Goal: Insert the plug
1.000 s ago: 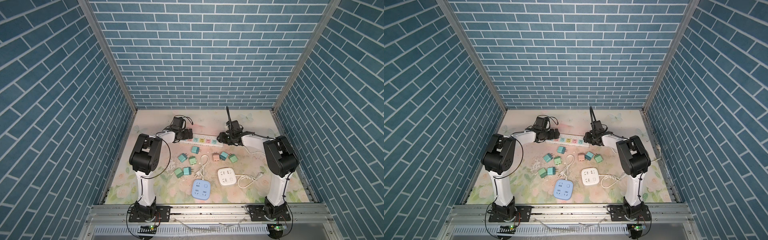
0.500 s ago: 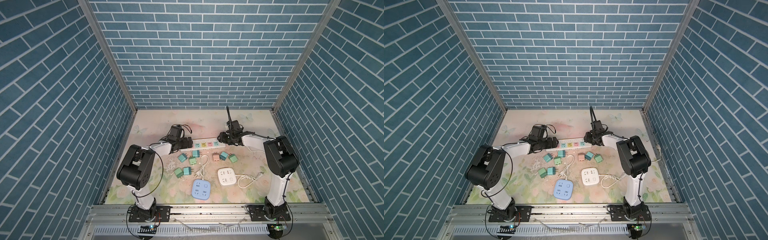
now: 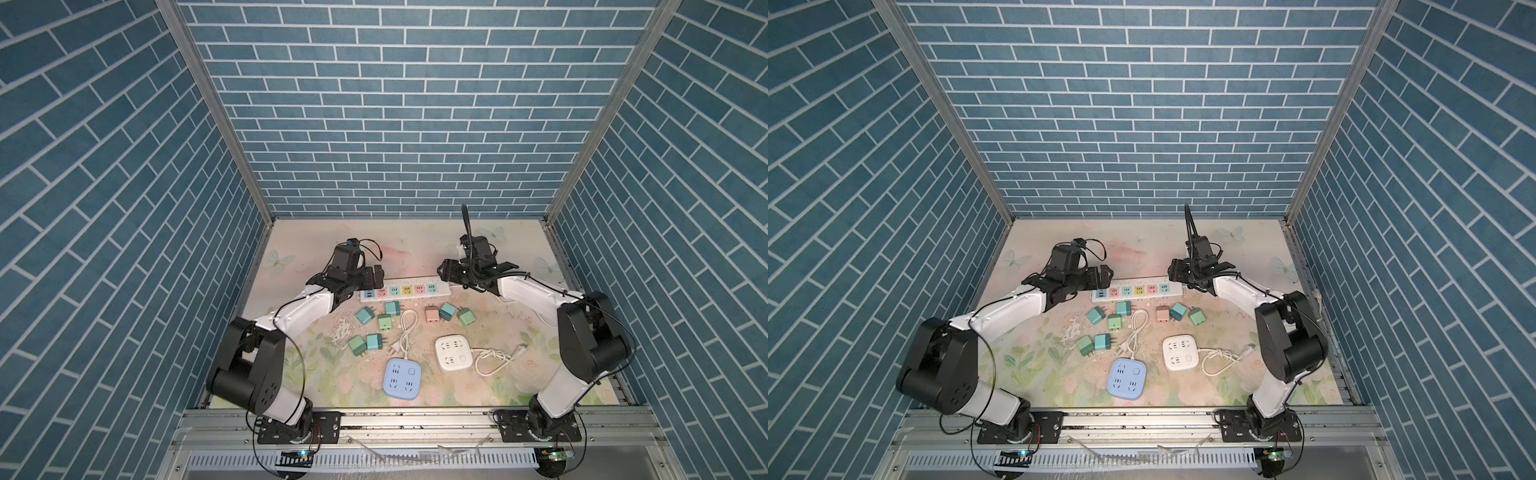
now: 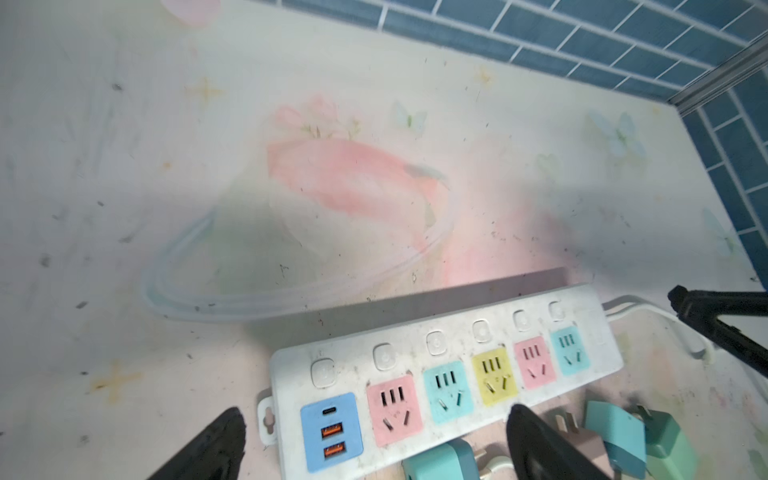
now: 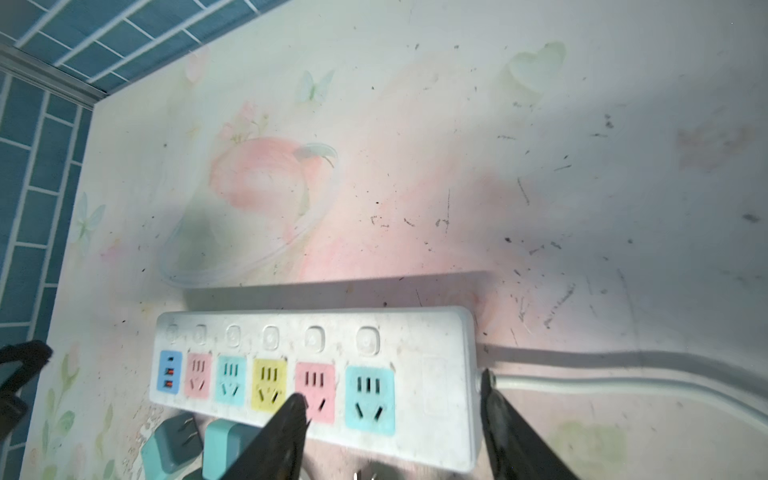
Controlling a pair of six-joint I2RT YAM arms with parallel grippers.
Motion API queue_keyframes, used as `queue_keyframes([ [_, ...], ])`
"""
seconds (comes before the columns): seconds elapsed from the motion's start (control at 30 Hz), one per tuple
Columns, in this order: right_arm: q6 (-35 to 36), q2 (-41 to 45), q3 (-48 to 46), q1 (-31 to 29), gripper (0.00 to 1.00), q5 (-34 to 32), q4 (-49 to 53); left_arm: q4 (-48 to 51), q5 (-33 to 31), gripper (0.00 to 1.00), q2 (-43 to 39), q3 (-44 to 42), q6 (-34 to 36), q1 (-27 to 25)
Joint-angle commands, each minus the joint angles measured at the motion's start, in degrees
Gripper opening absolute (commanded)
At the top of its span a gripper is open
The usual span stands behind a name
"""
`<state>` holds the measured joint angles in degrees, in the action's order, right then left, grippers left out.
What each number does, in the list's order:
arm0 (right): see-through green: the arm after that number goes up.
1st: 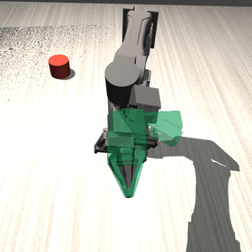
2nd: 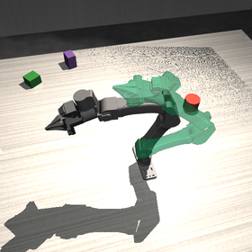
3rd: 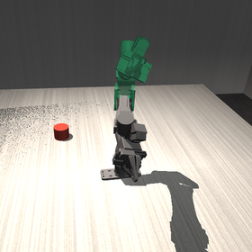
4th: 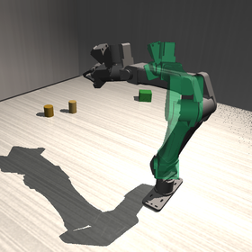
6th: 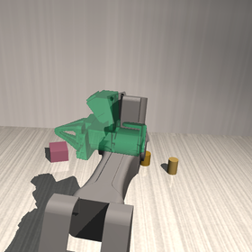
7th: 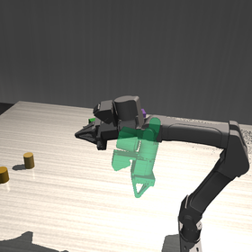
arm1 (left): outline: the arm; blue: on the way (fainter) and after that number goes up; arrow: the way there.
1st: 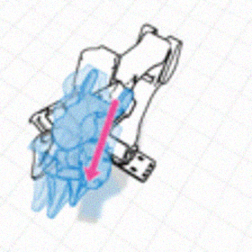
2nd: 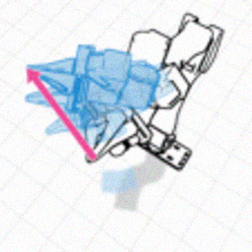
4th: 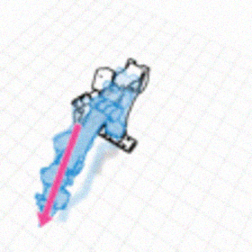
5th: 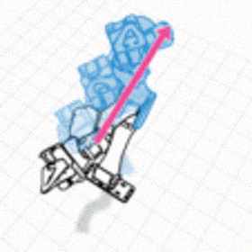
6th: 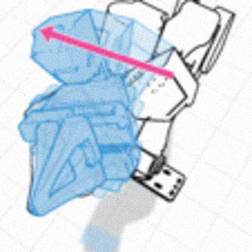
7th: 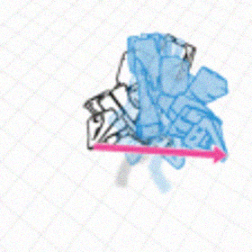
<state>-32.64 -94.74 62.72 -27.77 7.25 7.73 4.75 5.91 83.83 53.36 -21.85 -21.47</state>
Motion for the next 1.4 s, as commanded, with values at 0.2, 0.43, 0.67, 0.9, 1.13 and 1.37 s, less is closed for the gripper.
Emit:
queue_keyframes([
  [0.2,-1.8,18.3,-16.7,-0.6,0.64,-9.4,6.3,6.8,-6.0,1.00,-27.3,-15.6,0.3,-0.5],
  [0.43,-5.7,30.5,-28.1,-1.9,0.56,-10.5,9.2,16.8,-15.3,1.00,-39.7,-23.4,-3.2,-0.4],
  [0.67,-9.7,34.6,-33.0,-7.1,0.26,-7.5,7.2,15.0,-17.9,1.00,-35.1,-24.4,-3.4,-0.3],
  [0.9,-10.3,30.1,-31.9,-10.0,0.18,-8.5,5.6,12.8,-16.1,0.99,-35.1,-25.4,-3.0,-0.4],
  [1.13,-9.8,23.6,-29.6,-10.2,0.15,-7.7,2.7,13.1,-16.2,1.00,-39.8,-27.3,-3.6,-0.5],
  [1.37,-9.8,20.2,-28.0,-10.3,0.13,-13.0,4.1,13.7,-16.9,0.99,-41.7,-28.0,-3.9,-0.6],
])
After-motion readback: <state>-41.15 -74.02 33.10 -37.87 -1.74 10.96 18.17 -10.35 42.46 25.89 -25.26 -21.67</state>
